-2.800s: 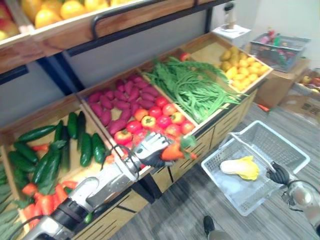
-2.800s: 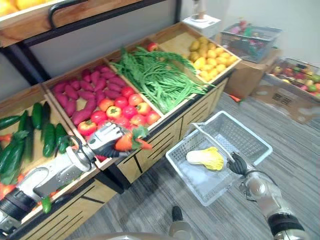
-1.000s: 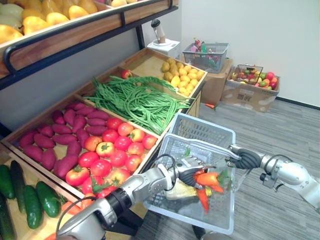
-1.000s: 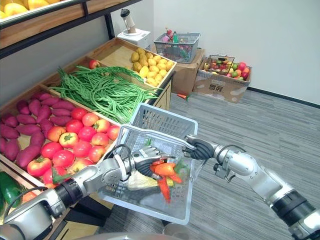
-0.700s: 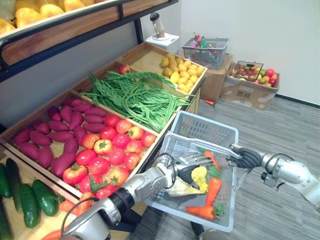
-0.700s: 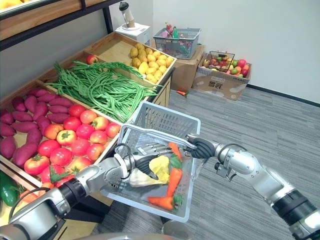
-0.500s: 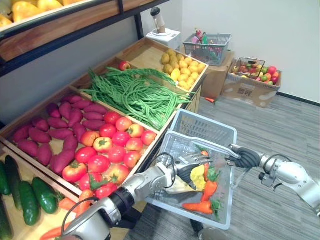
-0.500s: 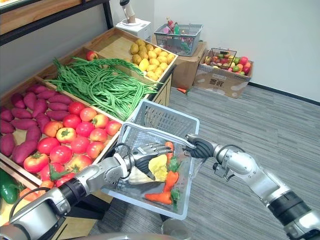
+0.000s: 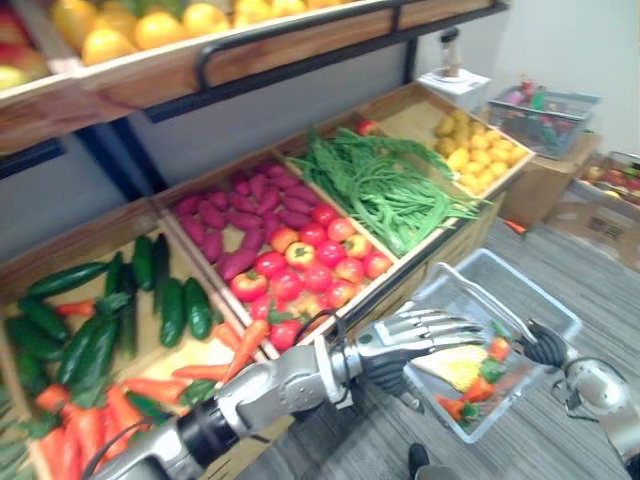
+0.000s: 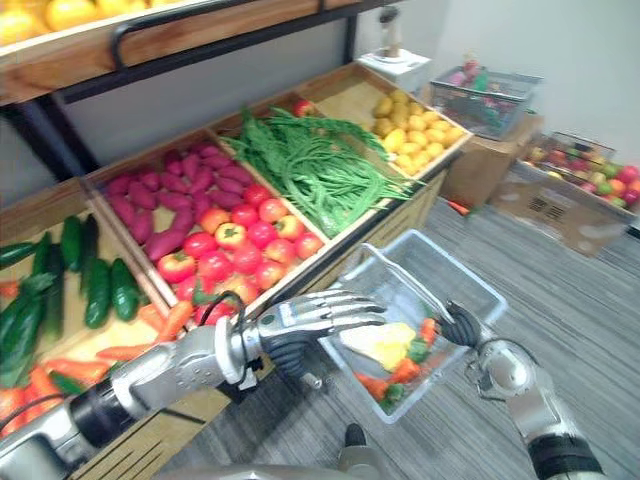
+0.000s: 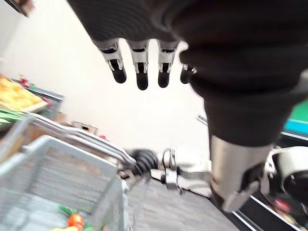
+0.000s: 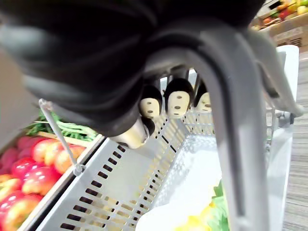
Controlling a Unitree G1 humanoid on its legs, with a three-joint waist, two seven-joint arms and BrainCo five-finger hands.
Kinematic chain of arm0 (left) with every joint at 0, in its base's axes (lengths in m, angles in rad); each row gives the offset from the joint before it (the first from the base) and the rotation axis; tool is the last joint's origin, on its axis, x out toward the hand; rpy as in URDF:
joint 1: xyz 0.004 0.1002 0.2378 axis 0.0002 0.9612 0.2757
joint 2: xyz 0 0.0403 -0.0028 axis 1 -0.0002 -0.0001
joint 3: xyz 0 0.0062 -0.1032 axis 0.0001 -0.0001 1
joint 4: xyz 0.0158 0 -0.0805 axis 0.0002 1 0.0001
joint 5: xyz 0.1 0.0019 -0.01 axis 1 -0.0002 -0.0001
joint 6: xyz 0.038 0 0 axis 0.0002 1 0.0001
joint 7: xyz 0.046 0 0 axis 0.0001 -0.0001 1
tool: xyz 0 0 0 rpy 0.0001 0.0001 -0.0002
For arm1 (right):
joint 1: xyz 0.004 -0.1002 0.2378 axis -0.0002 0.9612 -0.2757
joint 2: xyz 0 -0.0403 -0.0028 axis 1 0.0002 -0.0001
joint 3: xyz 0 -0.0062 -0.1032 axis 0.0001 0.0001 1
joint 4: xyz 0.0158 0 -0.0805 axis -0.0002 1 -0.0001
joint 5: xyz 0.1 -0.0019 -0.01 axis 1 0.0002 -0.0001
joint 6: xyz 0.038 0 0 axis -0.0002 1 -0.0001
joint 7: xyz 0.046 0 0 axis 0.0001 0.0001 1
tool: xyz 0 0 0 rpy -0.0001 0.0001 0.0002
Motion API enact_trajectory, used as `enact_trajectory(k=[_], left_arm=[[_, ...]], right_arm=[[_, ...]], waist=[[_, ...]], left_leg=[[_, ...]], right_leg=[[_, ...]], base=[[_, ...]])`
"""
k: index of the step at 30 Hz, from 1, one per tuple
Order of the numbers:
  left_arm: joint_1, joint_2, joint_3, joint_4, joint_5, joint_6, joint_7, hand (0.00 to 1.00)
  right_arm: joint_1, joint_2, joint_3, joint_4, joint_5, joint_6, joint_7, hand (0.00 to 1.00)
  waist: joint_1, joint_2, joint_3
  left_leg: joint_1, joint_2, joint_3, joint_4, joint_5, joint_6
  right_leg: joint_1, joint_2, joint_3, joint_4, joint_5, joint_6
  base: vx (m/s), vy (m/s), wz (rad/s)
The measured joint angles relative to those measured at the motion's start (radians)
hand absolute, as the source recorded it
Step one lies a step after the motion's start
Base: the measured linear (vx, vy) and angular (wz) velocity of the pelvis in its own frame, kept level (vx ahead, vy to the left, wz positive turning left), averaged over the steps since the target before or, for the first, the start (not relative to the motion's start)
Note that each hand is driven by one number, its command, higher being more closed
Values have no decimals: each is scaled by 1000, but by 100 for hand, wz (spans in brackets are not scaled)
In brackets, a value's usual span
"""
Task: Pick vegetable in the basket
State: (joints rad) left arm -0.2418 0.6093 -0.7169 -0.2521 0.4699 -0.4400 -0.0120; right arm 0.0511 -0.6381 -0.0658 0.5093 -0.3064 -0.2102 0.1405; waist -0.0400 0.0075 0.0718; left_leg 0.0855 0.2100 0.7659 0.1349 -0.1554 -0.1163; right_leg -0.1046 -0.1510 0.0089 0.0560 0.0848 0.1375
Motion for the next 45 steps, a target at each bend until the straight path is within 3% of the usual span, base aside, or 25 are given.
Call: enact_trajectory(k=[2, 5, 8, 10, 13, 17, 21, 22, 26, 31, 37, 39, 42, 45], left_arm=[[74, 8, 77, -28, -28, 1, 4, 0], [212, -4, 279, -73, -38, 4, 35, 0], [310, -54, 429, -91, -76, 13, 74, 0], [344, -113, 511, -94, -77, 17, 97, 0], [397, -321, 688, -88, -107, 57, 208, 0], [467, -452, 819, -43, -96, 124, 311, 0], [502, -507, 945, 133, -93, 177, 373, 0], [511, -529, 995, 241, -92, 213, 406, 0], [524, -549, 1057, 463, -70, 256, 438, 0], [523, -566, 1125, 738, -76, 291, 438, 0], [519, -561, 1160, 1192, -190, 333, 287, 0], [519, -561, 1167, 1261, -213, 337, 259, 0], [521, -560, 1175, 1329, -348, 357, 194, 0], [511, -560, 1162, 1330, -348, 357, 173, 0]], right_arm=[[11, 53, -77, 89, -1, 22, -38, 100], [9, 131, -200, 273, 1, 43, -101, 100], [-7, 176, -295, 434, 3, 65, -145, 100], [-7, 205, -355, 516, 13, 80, -169, 100], [21, 290, -480, 628, 52, 98, -232, 100], [77, 359, -547, 690, 94, 99, -271, 100], [107, 420, -564, 697, 126, 106, -294, 100], [107, 442, -564, 683, 137, 106, -297, 100], [113, 485, -561, 654, 158, 106, -305, 100], [137, 542, -550, 617, 168, 106, -309, 100], [104, 554, -512, 609, 160, 111, -305, 100], [89, 558, -512, 618, 153, 111, -304, 100], [59, 558, -501, 647, 147, 113, -301, 100], [57, 559, -474, 650, 145, 114, -297, 100]], waist=[[3, -2, -3], [20, -10, -11], [29, -12, -16], [43, -13, -22], [58, -26, -33], [71, -40, -48], [73, -39, -66], [74, -44, -66], [73, -46, -69], [71, -62, -87], [59, -75, -93], [57, -78, -93], [56, -82, -89], [45, -78, -85]], left_leg=[[-22, -27, -68, -39, 32, 11], [-56, -71, -176, -114, 95, 29], [-70, -100, -264, -169, 153, 49], [-84, -108, -321, -187, 175, 57], [-117, -138, -438, -229, 219, 66], [-155, -162, -551, -237, 250, 72], [-170, -170, -637, -237, 260, 69], [-170, -169, -645, -237, 260, 69], [-171, -169, -653, -238, 260, 69], [-170, -175, -668, -238, 260, 69], [-166, -180, -660, -238, 252, 66], [-161, -178, -648, -238, 247, 63], [-130, -176, -613, -238, 234, 58], [-124, -175, -607, -239, 227, 53]], right_leg=[[14, -23, -60, -9, 0, 0], [36, -50, -151, -38, 0, 0], [63, -62, -235, -60, 0, 0], [82, -67, -287, -63, 0, 0], [114, -86, -388, -69, -23, 10], [143, -102, -475, -57, -64, 22], [164, -102, -547, -39, -100, 9], [166, -100, -555, -37, -107, 11], [174, -98, -568, -42, -108, 11], [191, -97, -589, -56, -109, 11], [193, -99, -575, -64, -110, 9], [194, -97, -566, -70, -110, 9], [200, -97, -527, -70, -110, 9], [200, -95, -518, -71, -112, 6]], base=[[-22, 24, 104], [-9, 3, 98], [23, -18, 88], [0, -1, 92], [-22, 29, 102], [-55, 39, 98], [-57, 14, 55], [-45, 18, 14], [-17, 10, 7], [48, 6, 9], [90, 0, -4], [77, -11, -22], [76, -5, -33], [50, -3, -15]])
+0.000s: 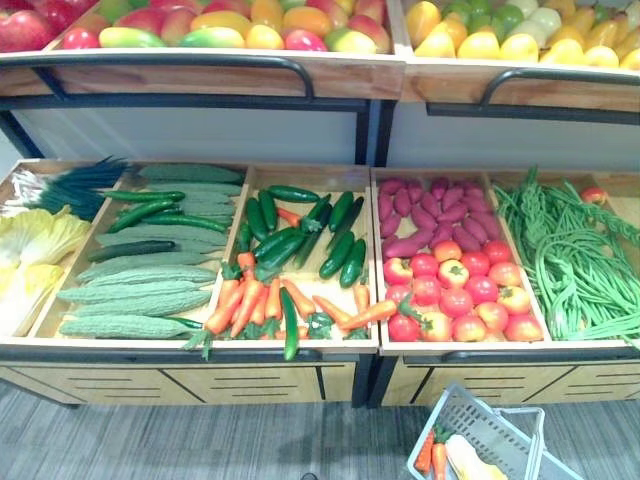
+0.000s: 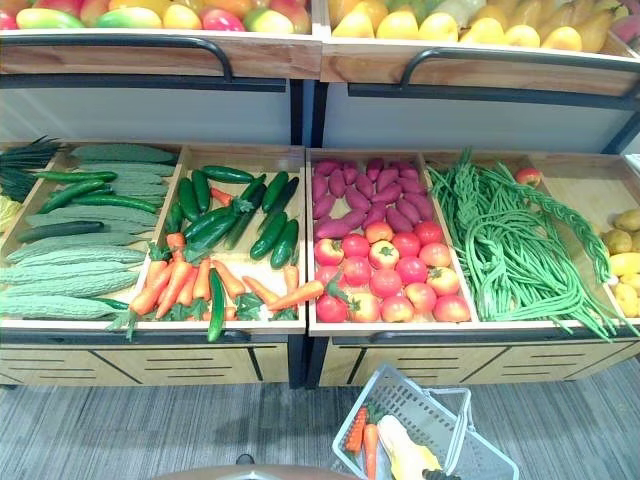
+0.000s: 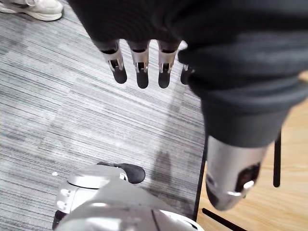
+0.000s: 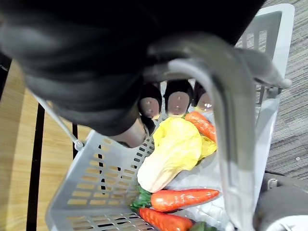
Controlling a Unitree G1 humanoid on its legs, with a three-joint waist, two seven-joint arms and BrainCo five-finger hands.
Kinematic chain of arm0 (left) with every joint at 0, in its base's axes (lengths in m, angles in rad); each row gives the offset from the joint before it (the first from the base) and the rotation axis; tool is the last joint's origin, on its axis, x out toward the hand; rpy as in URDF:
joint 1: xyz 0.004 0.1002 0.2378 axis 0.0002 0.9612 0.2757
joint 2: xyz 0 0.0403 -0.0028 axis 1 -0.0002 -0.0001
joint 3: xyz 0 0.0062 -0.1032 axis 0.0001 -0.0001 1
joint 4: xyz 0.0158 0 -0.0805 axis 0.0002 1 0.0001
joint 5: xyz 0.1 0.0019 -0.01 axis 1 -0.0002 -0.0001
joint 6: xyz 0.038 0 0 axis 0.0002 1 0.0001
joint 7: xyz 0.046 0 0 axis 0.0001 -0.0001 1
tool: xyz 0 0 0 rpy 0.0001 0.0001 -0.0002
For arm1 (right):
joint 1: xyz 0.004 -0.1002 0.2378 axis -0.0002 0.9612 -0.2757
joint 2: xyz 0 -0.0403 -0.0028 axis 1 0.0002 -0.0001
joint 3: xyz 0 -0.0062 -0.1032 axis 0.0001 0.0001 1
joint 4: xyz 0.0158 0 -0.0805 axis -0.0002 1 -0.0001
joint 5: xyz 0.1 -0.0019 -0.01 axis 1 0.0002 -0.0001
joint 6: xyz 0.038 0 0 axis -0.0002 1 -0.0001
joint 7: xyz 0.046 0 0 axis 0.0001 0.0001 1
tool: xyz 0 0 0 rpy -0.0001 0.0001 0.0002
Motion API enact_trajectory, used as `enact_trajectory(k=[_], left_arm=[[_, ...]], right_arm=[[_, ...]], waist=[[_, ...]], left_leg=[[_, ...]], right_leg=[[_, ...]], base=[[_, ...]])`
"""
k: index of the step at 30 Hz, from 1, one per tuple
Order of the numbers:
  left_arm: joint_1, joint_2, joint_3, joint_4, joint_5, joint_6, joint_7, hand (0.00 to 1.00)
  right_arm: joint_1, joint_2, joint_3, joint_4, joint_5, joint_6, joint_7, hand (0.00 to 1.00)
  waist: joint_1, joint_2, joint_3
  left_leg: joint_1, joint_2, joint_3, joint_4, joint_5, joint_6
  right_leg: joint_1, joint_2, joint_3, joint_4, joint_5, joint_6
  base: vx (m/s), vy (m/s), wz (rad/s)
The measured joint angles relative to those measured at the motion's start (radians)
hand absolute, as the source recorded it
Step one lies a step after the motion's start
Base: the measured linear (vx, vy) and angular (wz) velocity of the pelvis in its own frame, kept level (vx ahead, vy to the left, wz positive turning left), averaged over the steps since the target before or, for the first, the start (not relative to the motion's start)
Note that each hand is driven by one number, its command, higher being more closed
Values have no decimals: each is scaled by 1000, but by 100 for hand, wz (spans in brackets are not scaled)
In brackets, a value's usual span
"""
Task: Pick vegetable in the basket
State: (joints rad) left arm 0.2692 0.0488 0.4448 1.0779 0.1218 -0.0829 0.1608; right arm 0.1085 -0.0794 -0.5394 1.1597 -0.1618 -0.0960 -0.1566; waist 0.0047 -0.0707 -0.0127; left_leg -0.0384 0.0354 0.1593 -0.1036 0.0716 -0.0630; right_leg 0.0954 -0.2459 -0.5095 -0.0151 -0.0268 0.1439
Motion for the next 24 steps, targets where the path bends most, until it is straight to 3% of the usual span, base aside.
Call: enact_trajectory(k=[3, 6, 7, 11, 13, 15, 16, 17, 18, 19, 20, 22, 24], left_arm=[[-12, 12, -43, 20, 3, -1, -13, 0], [-13, 29, -94, 21, 19, -1, -9, 0], [-13, 33, -108, 21, 20, -1, -7, 0], [-31, 56, -151, 30, 58, -1, -3, 0], [-38, 66, -166, 37, 57, -2, 5, 0], [-73, 68, -166, 38, 47, -1, 4, 0], [-73, 64, -168, 38, 46, -1, 0, 0], [-81, 62, -178, 32, 43, -2, -8, 0], [-86, 66, -189, 18, 40, -1, -12, 0], [-92, 69, -207, 17, 39, -1, -13, 0], [-92, 69, -207, 17, 39, -1, -13, 0], [-95, 70, -213, 18, 39, -1, -12, 0], [-101, 75, -212, 17, 40, 0, -11, 0]], right_arm=[[-7, 0, 8, 5, -3, 2, 9, 100], [-7, 1, 8, 14, 6, 1, 12, 100], [-8, 3, 8, 14, 16, 0, 13, 100], [-9, 17, 4, 1, 45, -9, 15, 100], [-18, 24, 6, -6, 47, -17, 14, 100], [-38, 29, 12, -23, 56, -18, 15, 100], [-41, 29, 23, -25, 57, -18, 14, 100], [-58, 31, 45, -26, 57, -18, 15, 100], [-67, 28, 41, -41, 57, -20, 13, 100], [-67, 17, 38, -42, 54, -18, 15, 100], [-66, 16, 38, -42, 53, -18, 15, 100], [-69, 39, 39, -40, 44, -18, 16, 100], [-72, 54, 38, -30, 42, -17, 17, 100]], waist=[[-4, 6, 5], [-17, 4, 11], [-19, -1, 22], [-28, -20, 54], [-26, -24, 69], [-28, -16, 108], [-28, 9, 113], [-24, 5, 132], [-32, 1, 138], [-27, 1, 138], [-27, 2, 139], [-25, 1, 139], [-21, -7, 143]], left_leg=[[23, 2, 26, 0, -7, 3], [48, 4, 37, 0, -25, -2], [67, 5, 50, 0, -34, -1], [94, 11, 129, 0, -54, 4], [96, 22, 199, 0, -67, 11], [114, 49, 319, 7, -78, 24], [111, 65, 358, 7, -71, 42], [112, 81, 436, 4, -76, 66], [116, 84, 491, 9, -74, 64], [130, 86, 552, 9, -77, 67], [131, 87, 565, 9, -77, 67], [151, 88, 707, 14, -77, 67], [145, 98, 778, 62, -78, 68]], right_leg=[[5, 0, 24, 0, -2, -2], [11, -6, 33, 32, -23, -31], [9, -13, 49, 61, -35, -50], [-62, -33, 149, 159, -34, -63], [-117, -17, 217, 170, 10, -92], [-163, 23, 238, 133, 152, -104], [-160, 40, 228, 89, 197, -111], [-181, 28, 126, 149, 163, -141], [-206, -17, -15, 351, 36, -168], [-185, -56, -118, 484, -28, -168], [-175, -61, -135, 503, -37, -169], [-85, -111, -207, 575, -60, -163], [-46, -140, -208, 534, -48, -148]], base=[[55, -1, -20], [47, 4, -15], [50, 19, -26], [12, 57, -58], [-33, 95, -116], [-40, 111, -144], [-88, 68, -152], [-114, 29, -149], [-101, 51, -178], [-32, 58, -128], [23, 19, -130], [12, -67, -153], [-25, -241, -173]])
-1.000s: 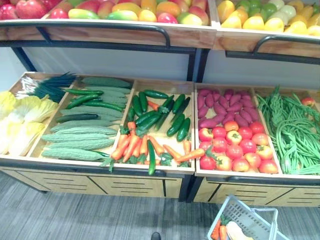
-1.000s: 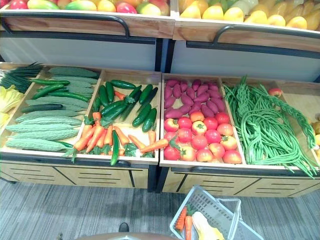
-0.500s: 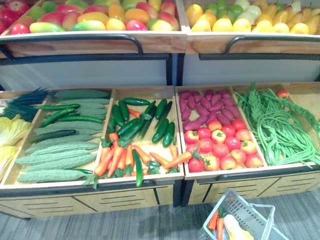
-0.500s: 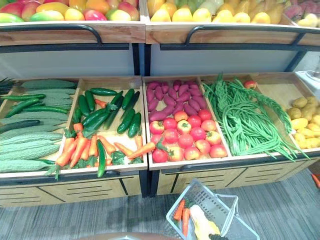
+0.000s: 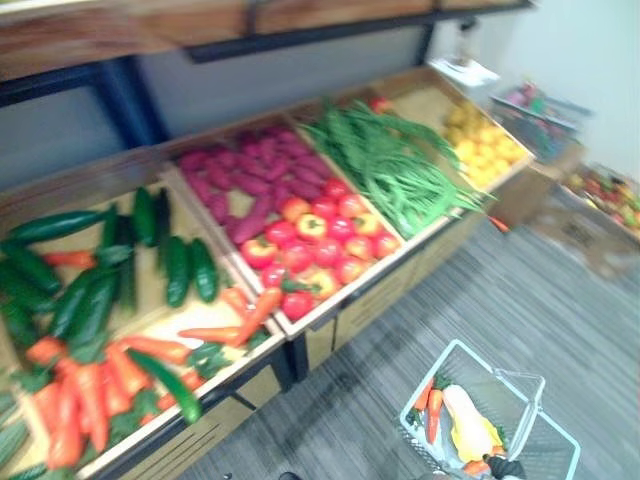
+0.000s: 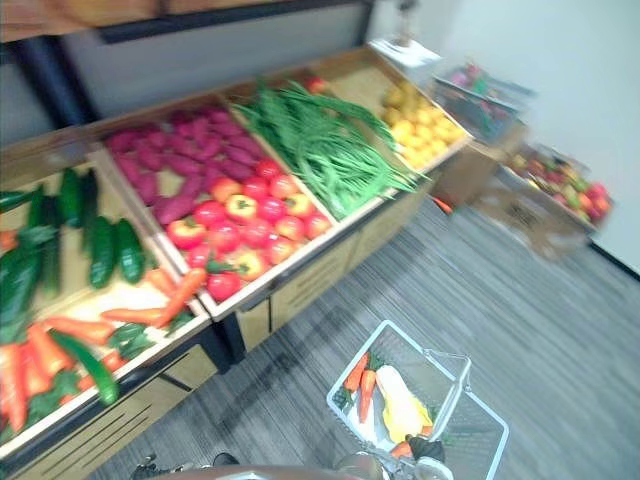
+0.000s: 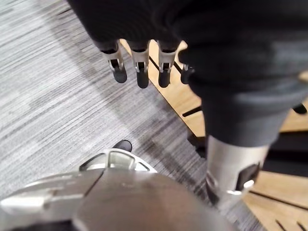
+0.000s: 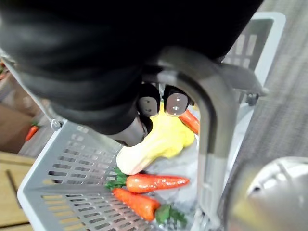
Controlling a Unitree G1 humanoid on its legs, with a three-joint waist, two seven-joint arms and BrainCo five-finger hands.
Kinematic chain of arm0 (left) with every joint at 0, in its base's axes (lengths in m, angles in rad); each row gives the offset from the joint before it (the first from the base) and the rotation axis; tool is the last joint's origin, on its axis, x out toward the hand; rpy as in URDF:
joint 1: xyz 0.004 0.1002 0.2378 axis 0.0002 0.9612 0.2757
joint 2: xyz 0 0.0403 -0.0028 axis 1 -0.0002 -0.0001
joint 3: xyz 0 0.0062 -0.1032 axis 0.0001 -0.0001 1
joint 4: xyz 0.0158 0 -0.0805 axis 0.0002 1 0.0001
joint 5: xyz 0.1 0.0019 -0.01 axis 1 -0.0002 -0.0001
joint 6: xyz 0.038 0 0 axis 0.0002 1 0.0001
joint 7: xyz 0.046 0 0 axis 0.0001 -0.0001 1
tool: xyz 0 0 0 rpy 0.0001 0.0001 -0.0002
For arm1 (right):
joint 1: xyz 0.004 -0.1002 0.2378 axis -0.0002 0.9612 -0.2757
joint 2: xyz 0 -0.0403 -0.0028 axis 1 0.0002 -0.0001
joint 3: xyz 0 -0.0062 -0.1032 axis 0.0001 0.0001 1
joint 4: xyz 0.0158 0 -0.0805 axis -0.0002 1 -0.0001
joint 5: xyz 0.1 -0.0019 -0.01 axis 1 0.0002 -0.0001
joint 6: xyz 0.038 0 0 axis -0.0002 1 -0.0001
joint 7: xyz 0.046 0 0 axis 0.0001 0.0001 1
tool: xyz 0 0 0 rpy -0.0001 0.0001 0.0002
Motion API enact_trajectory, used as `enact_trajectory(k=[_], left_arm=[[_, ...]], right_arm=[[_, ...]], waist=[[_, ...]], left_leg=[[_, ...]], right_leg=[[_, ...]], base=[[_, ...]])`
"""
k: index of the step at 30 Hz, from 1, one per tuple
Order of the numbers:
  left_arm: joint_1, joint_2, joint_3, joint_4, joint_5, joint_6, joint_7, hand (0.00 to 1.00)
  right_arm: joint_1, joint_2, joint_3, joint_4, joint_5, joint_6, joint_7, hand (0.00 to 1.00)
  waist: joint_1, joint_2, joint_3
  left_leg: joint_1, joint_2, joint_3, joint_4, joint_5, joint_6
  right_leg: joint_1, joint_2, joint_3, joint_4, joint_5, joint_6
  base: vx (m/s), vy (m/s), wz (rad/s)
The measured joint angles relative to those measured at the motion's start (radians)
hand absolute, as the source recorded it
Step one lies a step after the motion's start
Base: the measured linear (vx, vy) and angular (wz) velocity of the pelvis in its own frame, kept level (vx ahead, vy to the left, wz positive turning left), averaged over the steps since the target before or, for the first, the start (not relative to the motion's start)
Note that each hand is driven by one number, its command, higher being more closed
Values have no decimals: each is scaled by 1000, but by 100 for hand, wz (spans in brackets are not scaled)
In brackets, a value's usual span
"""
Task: Pick vegetable in the basket
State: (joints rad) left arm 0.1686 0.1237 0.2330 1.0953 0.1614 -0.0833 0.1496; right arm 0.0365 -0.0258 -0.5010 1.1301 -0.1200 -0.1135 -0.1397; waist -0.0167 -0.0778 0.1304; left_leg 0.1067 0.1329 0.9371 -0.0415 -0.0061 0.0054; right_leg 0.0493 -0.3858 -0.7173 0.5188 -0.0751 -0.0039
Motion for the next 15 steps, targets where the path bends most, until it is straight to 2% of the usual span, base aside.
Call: enact_trajectory(k=[1, 4, 6, 8, 10, 12, 13, 14, 15], left_arm=[[-11, -5, -1, 2, 0, 1, 1, 0], [-33, -23, -4, 9, -1, -1, 1, 0], [-51, -41, 0, 17, -1, -1, 2, 0], [-58, -42, 4, 18, -1, -1, 3, 0], [-66, -43, 13, 14, -1, -1, 10, 0], [-61, -43, 30, 11, -3, -2, 13, 0], [-55, -43, 42, 8, -19, -3, 20, 0], [-50, -44, 48, 6, -40, -4, 29, 0], [-48, -55, 48, -2, -47, -5, 43, 0]], right_arm=[[-15, -5, 2, 8, 0, 1, -1, 100], [-23, -51, 18, 18, 2, 11, -5, 100], [-12, -78, 19, 27, 9, 23, -12, 100], [12, -84, 23, 26, 14, 21, -19, 100], [29, -86, 52, 26, 14, 14, -24, 100], [32, -95, 79, 29, 14, 13, -23, 100], [33, -93, 98, 29, 13, 11, -23, 100], [31, -98, 106, 22, 12, 9, -23, 100], [19, -113, 119, 25, 12, 3, -23, 100]], waist=[[1, 1, 3], [7, 52, 2], [-7, 76, -1], [-11, 84, -7], [-16, 94, -12], [-12, 87, -8], [-10, 88, -8], [-4, 79, -5], [-4, 79, -4]], left_leg=[[-11, 40, 65, 71, -31, -2], [-26, 101, 160, 118, -43, -33], [-18, 132, 207, 158, -39, -37], [-16, 181, 206, 230, -39, -37], [-6, 275, 203, 387, -39, -38], [5, 321, 182, 468, -36, -35], [-2, 361, 88, 573, -10, -15], [-46, 333, -52, 591, -52, -54], [-90, 222, -275, 521, -119, -94]], right_leg=[[0, 23, -8, -93, -8, 41], [-28, 99, -12, -210, -13, 50], [-25, 137, 15, -279, -27, 69], [-16, 167, 34, -324, -28, 71], [14, 215, 72, -382, -29, 70], [29, 232, 110, -396, -31, 65], [47, 240, 163, -415, -33, 61], [57, 225, 210, -423, -36, 57], [39, 193, 282, -418, -36, 57]], base=[[-33, -385, -203], [-10, -301, -142], [32, -368, -103], [33, -285, -64], [-23, -198, -64], [-52, -100, -69], [-47, -57, -92], [-48, 40, -125], [-36, 99, -121]])
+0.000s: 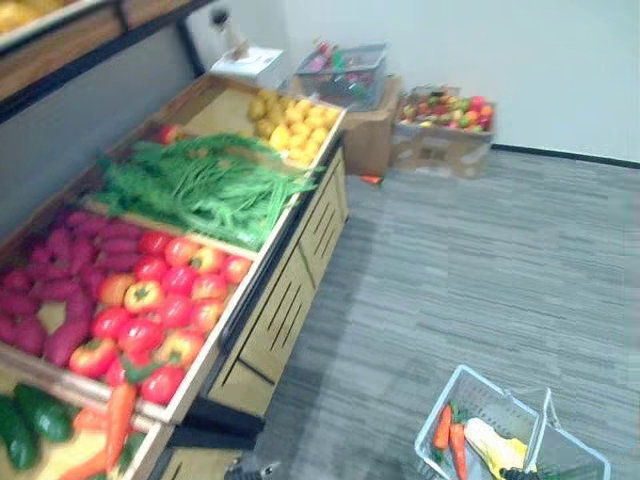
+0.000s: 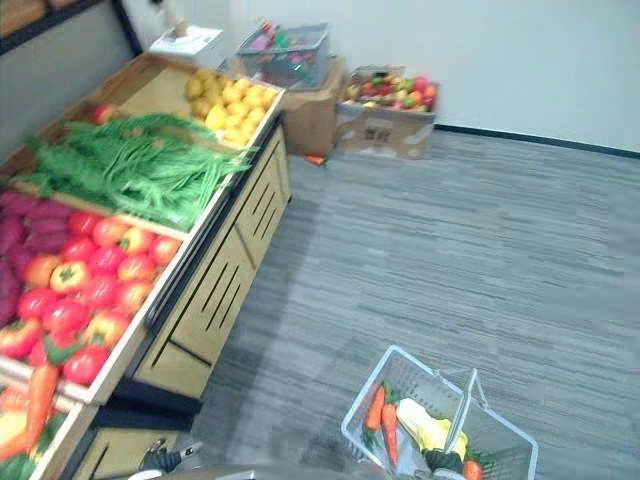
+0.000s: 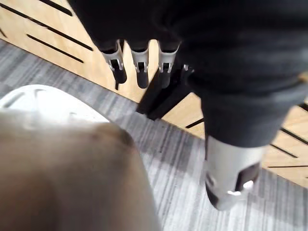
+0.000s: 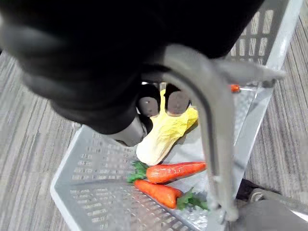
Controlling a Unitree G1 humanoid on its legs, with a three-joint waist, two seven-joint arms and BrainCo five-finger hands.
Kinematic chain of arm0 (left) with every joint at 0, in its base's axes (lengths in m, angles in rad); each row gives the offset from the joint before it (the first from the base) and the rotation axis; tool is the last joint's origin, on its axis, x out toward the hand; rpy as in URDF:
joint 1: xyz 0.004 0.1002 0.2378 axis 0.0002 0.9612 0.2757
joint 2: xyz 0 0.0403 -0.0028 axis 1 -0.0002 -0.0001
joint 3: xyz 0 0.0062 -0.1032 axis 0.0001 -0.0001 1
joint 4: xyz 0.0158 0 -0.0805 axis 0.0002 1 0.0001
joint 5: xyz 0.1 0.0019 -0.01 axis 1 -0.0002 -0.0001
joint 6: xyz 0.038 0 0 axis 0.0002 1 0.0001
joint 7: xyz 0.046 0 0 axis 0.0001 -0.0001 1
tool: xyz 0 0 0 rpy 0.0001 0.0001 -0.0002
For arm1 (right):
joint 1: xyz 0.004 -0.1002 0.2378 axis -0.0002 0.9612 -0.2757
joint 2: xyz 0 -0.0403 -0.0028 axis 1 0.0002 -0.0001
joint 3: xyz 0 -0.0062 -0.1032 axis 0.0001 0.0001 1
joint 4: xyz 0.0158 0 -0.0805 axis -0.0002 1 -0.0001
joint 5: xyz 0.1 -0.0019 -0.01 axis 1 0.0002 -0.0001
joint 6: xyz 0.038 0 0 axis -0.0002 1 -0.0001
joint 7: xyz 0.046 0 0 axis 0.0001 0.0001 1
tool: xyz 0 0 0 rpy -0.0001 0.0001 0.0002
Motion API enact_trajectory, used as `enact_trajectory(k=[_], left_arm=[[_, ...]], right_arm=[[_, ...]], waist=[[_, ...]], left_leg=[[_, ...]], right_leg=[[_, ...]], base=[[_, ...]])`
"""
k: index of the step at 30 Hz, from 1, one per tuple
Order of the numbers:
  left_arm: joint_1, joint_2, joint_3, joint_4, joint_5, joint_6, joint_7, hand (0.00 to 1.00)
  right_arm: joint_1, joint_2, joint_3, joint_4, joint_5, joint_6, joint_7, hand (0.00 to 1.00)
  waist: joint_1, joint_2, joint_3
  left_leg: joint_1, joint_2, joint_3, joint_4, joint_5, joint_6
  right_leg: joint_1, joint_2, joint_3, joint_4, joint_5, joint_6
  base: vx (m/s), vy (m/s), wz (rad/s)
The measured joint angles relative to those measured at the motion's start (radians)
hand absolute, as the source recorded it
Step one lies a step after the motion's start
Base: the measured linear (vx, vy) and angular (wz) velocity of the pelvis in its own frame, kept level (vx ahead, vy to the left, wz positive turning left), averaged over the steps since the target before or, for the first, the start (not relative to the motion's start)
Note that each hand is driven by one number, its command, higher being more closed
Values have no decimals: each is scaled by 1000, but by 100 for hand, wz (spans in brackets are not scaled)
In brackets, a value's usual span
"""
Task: Pick vegetable in the basket
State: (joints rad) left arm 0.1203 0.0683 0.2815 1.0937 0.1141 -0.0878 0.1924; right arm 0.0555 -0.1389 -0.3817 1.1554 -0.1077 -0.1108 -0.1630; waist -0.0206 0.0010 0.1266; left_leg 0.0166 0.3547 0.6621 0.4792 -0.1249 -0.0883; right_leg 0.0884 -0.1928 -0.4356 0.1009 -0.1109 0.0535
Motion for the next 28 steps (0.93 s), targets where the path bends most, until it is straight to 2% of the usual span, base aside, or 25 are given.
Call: enact_trajectory(k=[1, 2, 3, 4, 5, 6, 7, 8, 10, 11, 14, 16, 19, 28], left_arm=[[5, -7, 0, -3, -16, -3, 4, 0], [12, -19, 0, -11, -32, -14, 13, 0], [16, -19, 0, -13, -32, -20, 22, 0], [20, -20, -1, -20, -32, -22, 24, 0], [21, -27, -5, -23, -31, -33, 27, 0], [20, -16, -13, -26, -30, -35, 25, 0], [20, -6, -22, -29, -28, -35, 26, 0], [20, 18, -39, -39, -21, -43, 28, 0], [24, 36, -43, -34, -3, -39, 28, 0], [25, 39, -43, -27, 9, -39, 29, 0], [24, 43, -74, -16, 27, -36, 28, 0], [23, 43, -82, 4, 50, -36, 27, 0], [22, 44, -88, 22, 64, -35, 26, 0], [21, 49, -100, 51, 52, -36, 0, 0]], right_arm=[[-7, -3, 1, 2, 0, 0, 1, 100], [-17, 0, 7, 3, 0, -3, 1, 100], [-16, 3, 26, 5, 0, -10, 2, 100], [-18, 2, 30, 5, 0, -11, 2, 100], [-15, 0, 36, 5, 0, -16, 4, 100], [-13, 16, 37, 11, 0, -18, 4, 100], [-8, 24, 38, 9, 0, -25, 5, 100], [-5, 35, 38, 10, 0, -28, 8, 100], [-2, 43, 37, 10, -1, -32, 15, 100], [1, 43, 38, 10, -1, -32, 17, 100], [7, 42, 38, 5, -2, -40, 21, 100], [6, 37, 38, 2, -2, -41, 21, 100], [6, 38, 39, 3, -11, -41, 23, 100], [9, 41, 34, 22, 33, -40, 42, 100]], waist=[[4, 0, 0], [9, 1, 1], [14, 2, 1], [17, 5, 2], [22, 23, 6], [21, 19, 1], [14, 0, 0], [13, -31, 2], [14, -60, -4], [15, -64, -7], [14, -62, -15], [13, -49, -19], [9, -42, -22], [-2, -51, -31]], left_leg=[[-14, -55, -100, -41, -20, -12], [-34, -149, -275, -133, -54, -27], [-32, -211, -423, -224, -56, -33], [-34, -226, -491, -267, -48, -34], [-39, -231, -588, -321, -8, -36], [-30, -245, -598, -316, -47, -31], [-36, -258, -595, -317, -47, -29], [-48, -278, -571, -319, -46, -25], [-50, -300, -533, -329, -48, 0], [-46, -308, -527, -336, -47, 4], [-24, -331, -502, -366, -42, 13], [1, -328, -477, -384, -42, 14], [36, -314, -450, -404, -42, 14], [63, -308, -433, -422, -48, 15]], right_leg=[[-16, -14, 39, 4, 1, 1], [-34, -26, 102, 4, 8, 13], [-47, -24, 154, 4, 14, 24], [-50, -17, 177, 1, 20, 34], [-51, 12, 210, -21, 30, 55], [-49, 12, 242, -54, 44, 83], [-53, 3, 252, -67, 52, 84], [-73, -20, 274, -71, 62, 100], [-101, -40, 311, -81, 82, 106], [-103, -45, 318, -87, 85, 111], [-102, -59, 341, -103, 97, 125], [-103, -53, 363, -101, 97, 125], [-101, -37, 383, -94, 100, 120], [-92, -31, 361, -103, 102, 118]], base=[[-53, 180, -149], [-30, 219, -153], [-16, 245, -147], [9, 261, -129], [3, 256, -106], [29, 239, -80], [30, 227, -48], [13, 202, -30], [-19, 192, -44], [8, 121, -33], [40, 84, -24], [77, 5, -29], [79, -25, -36], [13, -9, -9]])
